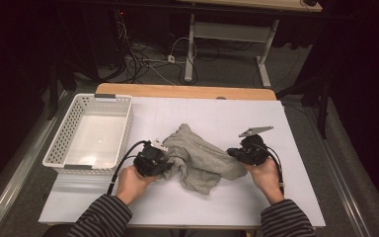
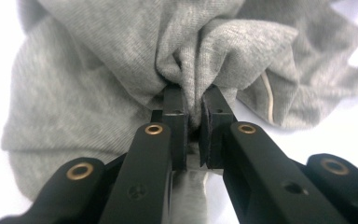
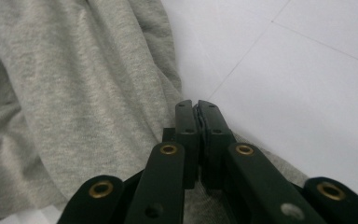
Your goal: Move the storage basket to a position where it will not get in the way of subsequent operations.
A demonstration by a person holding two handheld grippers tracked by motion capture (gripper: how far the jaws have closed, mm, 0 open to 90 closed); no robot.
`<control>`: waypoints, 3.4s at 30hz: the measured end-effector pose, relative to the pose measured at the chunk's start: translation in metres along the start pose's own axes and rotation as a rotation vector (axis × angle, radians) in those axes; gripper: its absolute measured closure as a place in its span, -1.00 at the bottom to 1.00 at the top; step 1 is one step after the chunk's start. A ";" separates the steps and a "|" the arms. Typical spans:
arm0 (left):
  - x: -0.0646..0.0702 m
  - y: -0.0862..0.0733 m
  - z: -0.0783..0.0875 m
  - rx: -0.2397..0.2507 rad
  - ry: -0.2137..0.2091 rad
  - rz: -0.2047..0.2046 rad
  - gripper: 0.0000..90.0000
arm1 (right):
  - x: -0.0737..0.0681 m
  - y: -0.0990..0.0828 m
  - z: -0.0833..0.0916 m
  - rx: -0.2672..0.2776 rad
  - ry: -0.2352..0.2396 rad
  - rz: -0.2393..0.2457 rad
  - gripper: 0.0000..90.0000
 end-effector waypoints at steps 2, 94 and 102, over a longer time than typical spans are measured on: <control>-0.001 0.008 0.003 -0.002 0.015 -0.006 0.79 | 0.001 -0.007 0.002 0.013 0.011 -0.025 0.97; 0.045 0.015 -0.053 -0.103 -0.097 -0.095 0.88 | -0.010 -0.022 -0.012 0.044 -0.011 -0.082 0.47; 0.044 -0.001 -0.023 -0.088 -0.110 -0.097 0.88 | -0.013 -0.022 -0.008 0.056 0.005 -0.069 0.45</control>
Point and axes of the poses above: each handheld gripper's, and its own axes: z roughly backward along the jaws, y roughly out of its top, x roughly to its right, the point moved 2 cm from there along -z, roughly forward along the jaws, and after that the axes turned 13 degrees about -y, right-handed, at the moved point
